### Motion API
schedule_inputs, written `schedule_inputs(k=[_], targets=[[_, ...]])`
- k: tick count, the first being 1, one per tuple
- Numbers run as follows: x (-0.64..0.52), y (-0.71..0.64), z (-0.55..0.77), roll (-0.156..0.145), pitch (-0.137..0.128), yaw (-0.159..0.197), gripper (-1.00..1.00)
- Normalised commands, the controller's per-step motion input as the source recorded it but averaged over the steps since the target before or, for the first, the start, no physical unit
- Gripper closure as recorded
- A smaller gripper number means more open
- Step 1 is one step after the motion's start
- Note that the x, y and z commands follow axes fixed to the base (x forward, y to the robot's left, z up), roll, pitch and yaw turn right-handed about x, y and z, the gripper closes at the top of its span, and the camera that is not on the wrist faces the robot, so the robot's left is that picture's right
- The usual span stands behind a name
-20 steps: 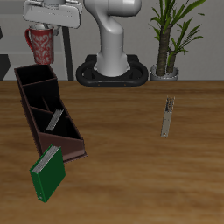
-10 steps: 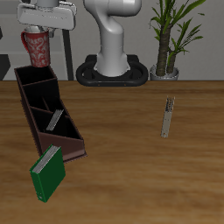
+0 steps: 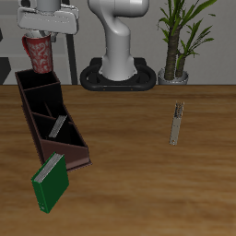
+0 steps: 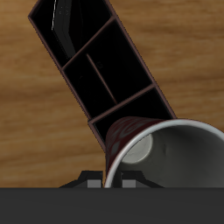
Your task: Place the black book into the right desk caddy's left compartment and place the red mug into the right desk caddy's right compartment
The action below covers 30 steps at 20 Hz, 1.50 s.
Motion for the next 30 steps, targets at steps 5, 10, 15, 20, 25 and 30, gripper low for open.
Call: schedule_inputs(k=[5,10,15,20,25,30], targets=[[0.04,0.01,-0.14,-0.006,0.009,-0.009,1.0],[-0.01,-0.09,0.0,-0.026,-0.012,-0.033,1.0],[0.06,0.02,-0.15,-0.004,0.02,0.001,1.0],[0.1,0.04,-0.21,0.004,0.031,-0.003,1.0],[0.05,0.03,-0.14,-0.002,0.017,-0.006,1.0],[0.05,0.02,-0.14,-0.005,0.019,-0.01,1.0]])
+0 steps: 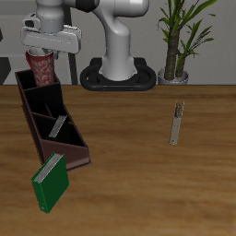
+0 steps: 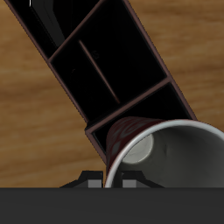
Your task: Place the black book into the right desk caddy's left compartment and place the red mug into the right desk caddy's right compartment
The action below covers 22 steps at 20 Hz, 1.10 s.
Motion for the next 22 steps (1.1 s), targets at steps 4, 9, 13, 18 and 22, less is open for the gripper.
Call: schedule_inputs(k=[4,9,13,18,22], targets=[[-0.02,-0.02,-0.11,-0.007,0.02,-0.009,1.0],[0.01,-0.03,-0.07,-0.029,0.019,-0.011,1.0],[0.0,-0.07,-0.05,-0.042,0.008,-0.019,-1.0],[0.0,-0.06,-0.01,-0.031,-0.015,-0.017,-1.0],[0.01,0.0,0.03,-0.016,-0.01,-0.007,-1.0]])
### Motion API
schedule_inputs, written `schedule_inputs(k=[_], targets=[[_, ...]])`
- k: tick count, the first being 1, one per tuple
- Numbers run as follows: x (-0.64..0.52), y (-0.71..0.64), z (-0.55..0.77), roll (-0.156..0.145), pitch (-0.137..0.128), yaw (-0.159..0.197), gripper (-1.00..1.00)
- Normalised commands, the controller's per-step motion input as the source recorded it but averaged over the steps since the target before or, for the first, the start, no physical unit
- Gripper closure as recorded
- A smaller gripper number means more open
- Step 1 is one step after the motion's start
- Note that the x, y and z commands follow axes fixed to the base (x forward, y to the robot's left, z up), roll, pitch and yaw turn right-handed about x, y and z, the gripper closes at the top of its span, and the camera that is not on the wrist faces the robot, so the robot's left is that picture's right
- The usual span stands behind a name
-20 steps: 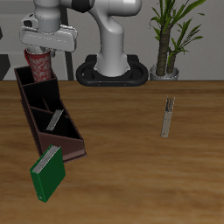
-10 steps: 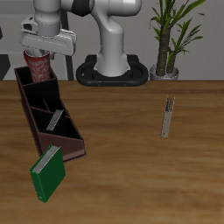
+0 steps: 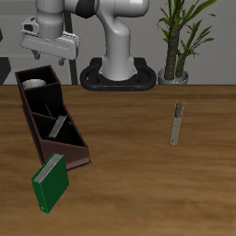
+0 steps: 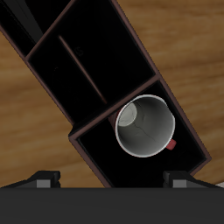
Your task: Place the black book into the right desk caddy's left compartment and place the red mug into the right desk caddy's right compartment
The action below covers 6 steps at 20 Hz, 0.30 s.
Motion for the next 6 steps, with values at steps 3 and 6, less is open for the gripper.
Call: schedule_inputs(k=[3,6], targets=[[0.0,0.08,0.05,0.022,-0.007,0.015,-1.0],[-0.07,0.23,0.13,0.033,-0.03,0.034,-1.0]])
